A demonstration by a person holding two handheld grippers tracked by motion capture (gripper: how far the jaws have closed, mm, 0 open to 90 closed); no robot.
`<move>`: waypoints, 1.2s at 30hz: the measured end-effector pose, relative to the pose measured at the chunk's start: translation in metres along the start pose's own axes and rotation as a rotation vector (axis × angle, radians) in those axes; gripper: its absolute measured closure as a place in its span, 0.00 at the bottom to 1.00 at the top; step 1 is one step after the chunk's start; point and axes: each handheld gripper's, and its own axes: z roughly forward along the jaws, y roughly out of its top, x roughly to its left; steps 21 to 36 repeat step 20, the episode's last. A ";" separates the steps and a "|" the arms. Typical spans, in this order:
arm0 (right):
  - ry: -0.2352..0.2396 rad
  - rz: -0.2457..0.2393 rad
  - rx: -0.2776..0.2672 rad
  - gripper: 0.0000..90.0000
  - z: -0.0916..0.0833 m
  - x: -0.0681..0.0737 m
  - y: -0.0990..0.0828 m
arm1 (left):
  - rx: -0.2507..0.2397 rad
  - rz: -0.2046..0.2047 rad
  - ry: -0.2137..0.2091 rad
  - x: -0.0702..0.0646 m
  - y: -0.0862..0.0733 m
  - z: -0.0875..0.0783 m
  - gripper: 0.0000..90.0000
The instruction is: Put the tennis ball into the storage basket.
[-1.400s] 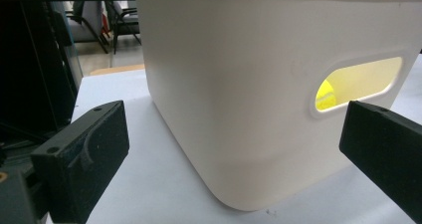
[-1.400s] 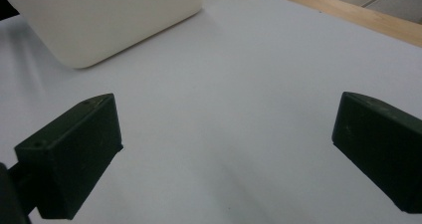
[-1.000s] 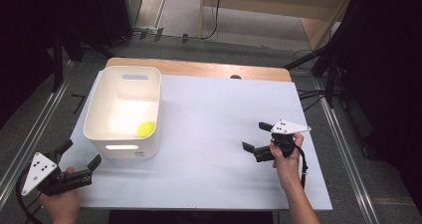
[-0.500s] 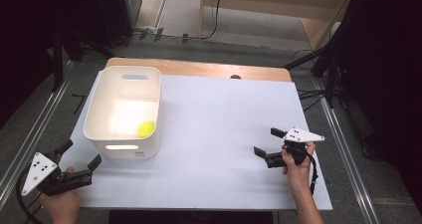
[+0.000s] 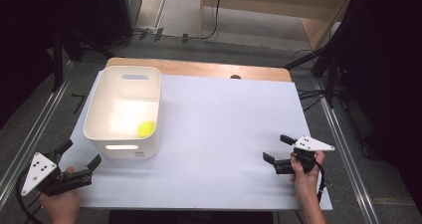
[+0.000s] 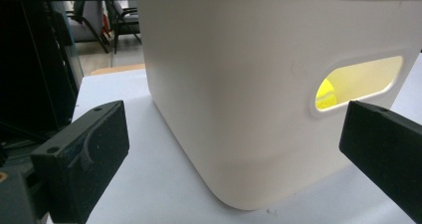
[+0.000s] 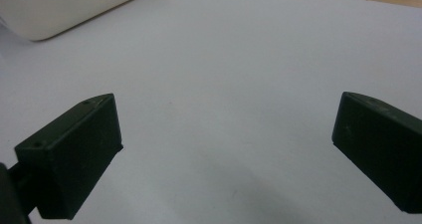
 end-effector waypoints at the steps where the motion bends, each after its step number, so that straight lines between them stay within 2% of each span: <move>1: -0.001 0.008 -0.002 0.00 -0.002 -0.001 -0.002 | -0.003 -0.001 -0.001 0.000 0.000 0.000 0.00; 9: -0.023 0.025 -0.048 0.00 -0.015 -0.002 -0.013 | -0.006 -0.005 -0.006 0.001 0.000 0.000 0.00; 18: -0.042 0.052 -0.056 0.00 -0.028 -0.006 -0.022 | -0.005 -0.007 -0.005 0.001 0.000 -0.001 0.00; 36: -0.045 0.052 -0.052 0.00 -0.029 -0.008 -0.023 | -0.005 -0.007 -0.005 0.001 0.000 0.000 0.00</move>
